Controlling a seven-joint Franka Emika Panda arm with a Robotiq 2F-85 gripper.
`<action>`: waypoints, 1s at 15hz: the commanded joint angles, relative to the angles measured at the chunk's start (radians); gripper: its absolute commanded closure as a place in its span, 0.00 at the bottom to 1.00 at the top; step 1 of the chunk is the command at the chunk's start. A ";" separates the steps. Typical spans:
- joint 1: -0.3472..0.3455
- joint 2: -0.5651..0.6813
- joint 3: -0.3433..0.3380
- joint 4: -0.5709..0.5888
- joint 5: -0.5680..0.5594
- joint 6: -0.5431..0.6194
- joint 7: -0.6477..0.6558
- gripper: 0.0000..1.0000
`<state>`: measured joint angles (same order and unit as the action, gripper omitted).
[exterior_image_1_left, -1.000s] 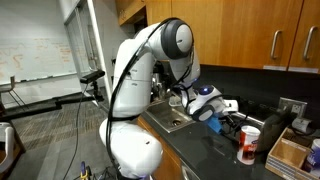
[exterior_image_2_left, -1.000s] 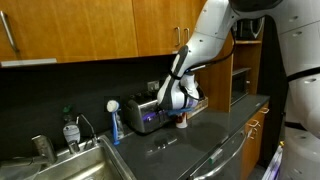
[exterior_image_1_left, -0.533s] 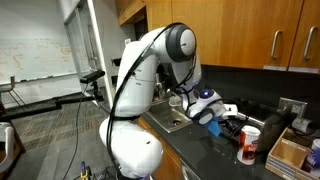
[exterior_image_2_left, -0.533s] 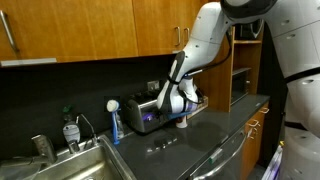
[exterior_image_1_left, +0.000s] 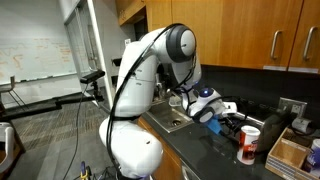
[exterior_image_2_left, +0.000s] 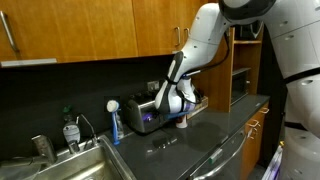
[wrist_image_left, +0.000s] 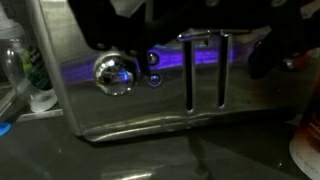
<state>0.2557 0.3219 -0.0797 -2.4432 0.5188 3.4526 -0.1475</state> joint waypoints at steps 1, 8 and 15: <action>-0.021 0.002 0.027 0.019 -0.046 0.000 0.037 0.00; -0.041 0.008 0.010 0.019 -0.086 0.007 0.032 0.00; -0.032 0.020 -0.023 0.031 -0.093 0.010 0.008 0.00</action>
<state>0.2309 0.3221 -0.0712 -2.4443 0.4520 3.4517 -0.1344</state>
